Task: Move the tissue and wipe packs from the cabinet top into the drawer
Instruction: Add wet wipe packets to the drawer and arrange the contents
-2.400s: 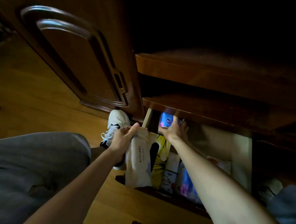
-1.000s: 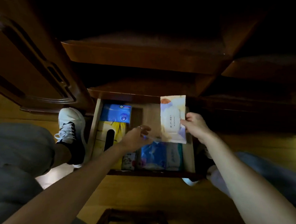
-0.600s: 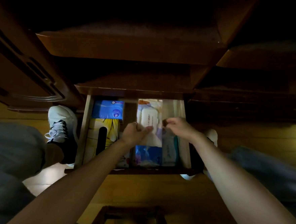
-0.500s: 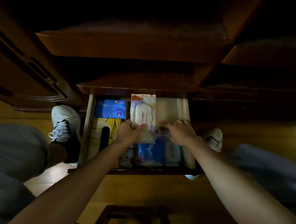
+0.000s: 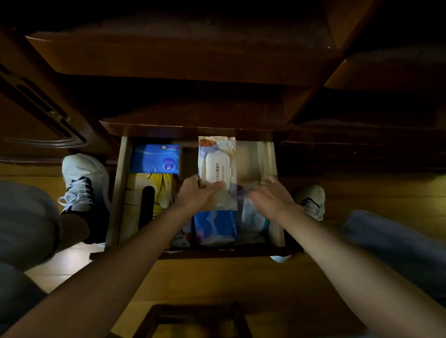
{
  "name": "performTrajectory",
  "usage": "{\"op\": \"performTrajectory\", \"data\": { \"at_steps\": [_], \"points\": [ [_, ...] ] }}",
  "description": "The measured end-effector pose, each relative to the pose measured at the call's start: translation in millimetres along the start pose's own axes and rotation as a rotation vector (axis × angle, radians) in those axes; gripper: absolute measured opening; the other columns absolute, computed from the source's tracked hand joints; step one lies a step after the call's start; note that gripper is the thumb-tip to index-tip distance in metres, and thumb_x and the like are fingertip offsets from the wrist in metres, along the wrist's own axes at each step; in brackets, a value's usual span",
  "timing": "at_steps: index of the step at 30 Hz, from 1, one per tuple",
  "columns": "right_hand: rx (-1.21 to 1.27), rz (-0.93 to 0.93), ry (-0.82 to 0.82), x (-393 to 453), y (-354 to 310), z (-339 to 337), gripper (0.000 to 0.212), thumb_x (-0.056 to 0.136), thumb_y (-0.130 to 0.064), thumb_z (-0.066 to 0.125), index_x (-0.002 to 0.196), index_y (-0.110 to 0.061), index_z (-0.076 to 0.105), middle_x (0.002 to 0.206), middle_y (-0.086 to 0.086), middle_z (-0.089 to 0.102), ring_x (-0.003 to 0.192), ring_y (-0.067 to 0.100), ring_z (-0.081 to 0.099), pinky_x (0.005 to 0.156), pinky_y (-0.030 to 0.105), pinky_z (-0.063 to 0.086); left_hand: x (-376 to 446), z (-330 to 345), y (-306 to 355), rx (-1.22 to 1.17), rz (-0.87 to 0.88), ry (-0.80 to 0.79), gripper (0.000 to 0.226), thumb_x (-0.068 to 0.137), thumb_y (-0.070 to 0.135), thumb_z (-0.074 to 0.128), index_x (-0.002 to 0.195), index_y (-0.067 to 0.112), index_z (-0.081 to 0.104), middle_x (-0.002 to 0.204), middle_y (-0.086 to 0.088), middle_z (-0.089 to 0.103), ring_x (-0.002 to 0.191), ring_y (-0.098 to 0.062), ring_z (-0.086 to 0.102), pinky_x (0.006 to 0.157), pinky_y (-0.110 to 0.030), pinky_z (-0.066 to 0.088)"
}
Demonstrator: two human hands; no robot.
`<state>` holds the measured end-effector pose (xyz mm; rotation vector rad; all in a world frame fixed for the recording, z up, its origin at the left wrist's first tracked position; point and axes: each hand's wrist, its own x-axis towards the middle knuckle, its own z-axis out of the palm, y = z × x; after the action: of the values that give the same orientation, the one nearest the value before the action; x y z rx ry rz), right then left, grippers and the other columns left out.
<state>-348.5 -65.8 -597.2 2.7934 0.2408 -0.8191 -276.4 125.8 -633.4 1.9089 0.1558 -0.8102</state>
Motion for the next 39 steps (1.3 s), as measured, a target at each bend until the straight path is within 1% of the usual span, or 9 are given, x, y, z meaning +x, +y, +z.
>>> {"op": "performTrajectory", "data": {
  "at_steps": [3, 12, 20, 23, 26, 29, 32, 36, 39],
  "points": [
    [-0.036, -0.021, -0.021, -12.7, -3.5, 10.1, 0.033, 0.096, -0.037, 0.061, 0.126, -0.025, 0.063, 0.138, 0.005, 0.058, 0.130, 0.026, 0.046, 0.112, 0.044, 0.028, -3.6, -2.0, 1.9, -0.019, -0.003, 0.031, 0.038, 0.087, 0.036, 0.076, 0.114, 0.013, 0.062, 0.107, -0.002, 0.070, 0.092, -0.014, 0.069, 0.069, -0.028, 0.061],
    [0.096, -0.003, -0.238, 46.3, -7.7, 29.4, 0.081, 0.086, -0.050, 0.068, 0.155, -0.020, 0.038, 0.169, 0.012, 0.011, 0.155, 0.033, 0.005, 0.126, 0.050, 0.005, -23.4, -35.3, -8.2, -0.233, -0.045, 0.151, 0.025, 0.083, 0.030, 0.081, 0.099, 0.025, 0.062, 0.100, 0.002, 0.072, 0.090, -0.016, 0.070, 0.069, -0.032, 0.062],
    [0.096, -0.048, -0.224, 55.2, -3.3, 24.6, 0.053, 0.081, -0.057, 0.067, 0.126, -0.029, 0.060, 0.133, 0.004, 0.057, 0.130, 0.026, 0.046, 0.121, 0.048, 0.016, -36.1, -82.9, -20.9, -0.502, -0.145, 0.224, 0.041, 0.078, 0.019, 0.084, 0.113, 0.017, 0.062, 0.106, -0.004, 0.071, 0.093, -0.022, 0.071, 0.057, -0.030, 0.060],
    [0.314, -0.028, -0.209, 43.1, 7.5, 5.4, 0.030, 0.083, -0.049, 0.071, 0.104, -0.034, 0.055, 0.117, 0.001, 0.061, 0.105, 0.021, 0.056, 0.092, 0.040, 0.046, -35.5, -88.0, -19.8, -0.518, -0.153, 0.220, 0.050, 0.079, 0.020, 0.083, 0.123, 0.015, 0.057, 0.111, -0.007, 0.069, 0.099, -0.027, 0.069, 0.061, -0.035, 0.062],
    [0.434, -0.034, -0.132, 25.1, 29.3, -29.2, 0.029, 0.083, -0.034, 0.076, 0.084, -0.031, 0.047, 0.094, -0.003, 0.058, 0.080, 0.017, 0.056, 0.065, 0.035, 0.046, -30.0, -87.7, -20.2, -0.482, -0.156, 0.181, 0.044, 0.080, 0.021, 0.082, 0.115, 0.018, 0.056, 0.112, -0.008, 0.068, 0.099, -0.029, 0.069, 0.078, -0.050, 0.062],
    [0.574, -0.007, -0.019, 1.7, 52.7, -69.0, 0.032, 0.076, -0.018, 0.080, 0.083, -0.031, 0.052, 0.083, -0.003, 0.058, 0.072, 0.018, 0.058, 0.056, 0.036, 0.045, -27.9, -83.1, -16.0, -0.457, -0.091, 0.132, 0.038, 0.082, 0.020, 0.080, 0.112, 0.027, 0.057, 0.111, -0.004, 0.069, 0.097, -0.025, 0.070, 0.070, -0.044, 0.064],
    [0.995, -0.023, 0.006, -24.2, 60.5, -98.3, 0.033, 0.076, -0.009, 0.082, 0.091, -0.032, 0.062, 0.086, 0.000, 0.071, 0.076, 0.015, 0.071, 0.060, 0.032, 0.056, -32.1, -78.7, -7.9, -0.323, -0.004, 0.051, 0.031, 0.087, 0.022, 0.072, 0.104, 0.044, 0.057, 0.106, 0.004, 0.070, 0.090, -0.017, 0.069, 0.056, -0.029, 0.057],
    [1.383, -0.037, 0.140, -33.2, 42.8, -102.8, 0.036, 0.076, -0.003, 0.085, 0.100, -0.021, 0.065, 0.098, 0.002, 0.075, 0.093, 0.017, 0.073, 0.079, 0.031, 0.059, -48.9, -60.3, 6.0, -0.373, -0.099, -0.117, 0.022, 0.091, 0.032, 0.058, 0.111, 0.031, 0.067, 0.082, 0.006, 0.078, 0.068, -0.013, 0.074, 0.051, -0.026, 0.054],
    [1.513, 0.077, 0.283, -26.5, 24.2, -93.0, 0.043, 0.077, -0.002, 0.085, 0.112, -0.018, 0.063, 0.110, 0.005, 0.073, 0.106, 0.020, 0.071, 0.087, 0.034, 0.058, -66.2, -47.3, 10.8, -0.399, -0.086, -0.247, 0.035, 0.096, 0.054, 0.046, 0.111, 0.032, 0.068, 0.089, 0.001, 0.078, 0.072, -0.014, 0.075, 0.054, -0.026, 0.056]
  ]
}}
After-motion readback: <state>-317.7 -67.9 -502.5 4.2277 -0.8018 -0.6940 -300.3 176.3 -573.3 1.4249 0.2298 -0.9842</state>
